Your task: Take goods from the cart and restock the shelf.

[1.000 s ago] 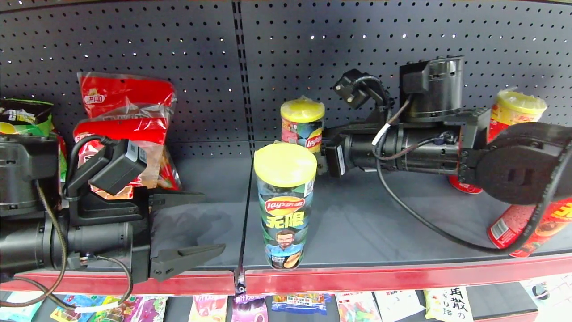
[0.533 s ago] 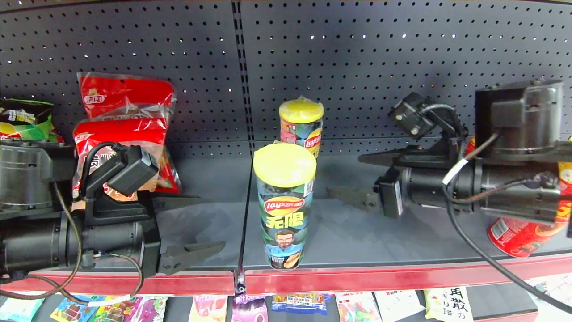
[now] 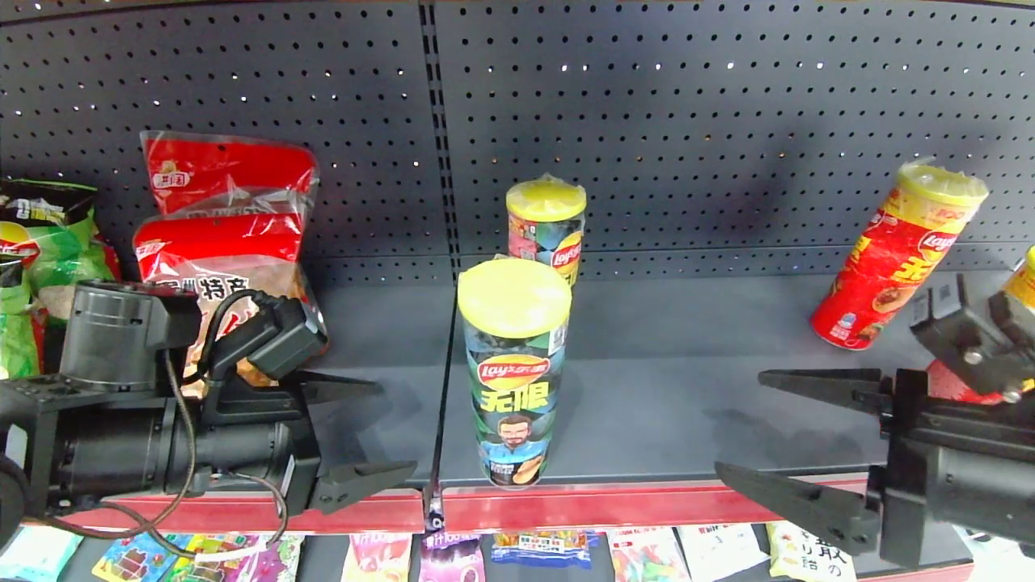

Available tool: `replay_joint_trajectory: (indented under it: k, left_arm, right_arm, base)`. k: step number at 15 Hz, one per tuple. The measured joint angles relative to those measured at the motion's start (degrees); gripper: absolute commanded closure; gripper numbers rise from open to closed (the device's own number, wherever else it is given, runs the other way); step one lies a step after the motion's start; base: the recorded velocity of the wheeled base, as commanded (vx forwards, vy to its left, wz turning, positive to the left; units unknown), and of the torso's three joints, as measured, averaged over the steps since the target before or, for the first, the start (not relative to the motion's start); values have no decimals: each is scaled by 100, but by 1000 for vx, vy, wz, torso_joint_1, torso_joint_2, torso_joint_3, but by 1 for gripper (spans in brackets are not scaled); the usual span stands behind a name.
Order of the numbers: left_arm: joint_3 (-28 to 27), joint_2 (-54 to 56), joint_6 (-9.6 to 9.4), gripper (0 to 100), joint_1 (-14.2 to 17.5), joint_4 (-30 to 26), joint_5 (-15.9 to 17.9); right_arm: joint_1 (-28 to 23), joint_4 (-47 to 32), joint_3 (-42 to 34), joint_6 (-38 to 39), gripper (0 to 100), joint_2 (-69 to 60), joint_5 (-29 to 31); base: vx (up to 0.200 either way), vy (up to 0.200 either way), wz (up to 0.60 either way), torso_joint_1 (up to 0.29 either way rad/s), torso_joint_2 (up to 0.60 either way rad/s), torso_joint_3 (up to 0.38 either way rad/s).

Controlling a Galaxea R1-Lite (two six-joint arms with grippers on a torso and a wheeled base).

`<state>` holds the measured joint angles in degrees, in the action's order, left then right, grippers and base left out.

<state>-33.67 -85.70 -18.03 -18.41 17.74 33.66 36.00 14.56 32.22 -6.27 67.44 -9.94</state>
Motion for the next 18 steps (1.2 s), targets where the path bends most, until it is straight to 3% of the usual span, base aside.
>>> replay_joint_trajectory:
  k: [5, 18]
  left_arm:
    - [-318, -464, 2, 0, -251, 0, -73]
    - [-891, -1231, 0, 0, -389, 104, -62]
  right_arm:
    - [-26, 11, -144, 154, 0, -368, 20]
    - [-202, 6, -144, 230, 0, -399, 22]
  base:
    - [0, 0, 0, 0, 0, 0]
    - [0, 0, 0, 0, 0, 0]
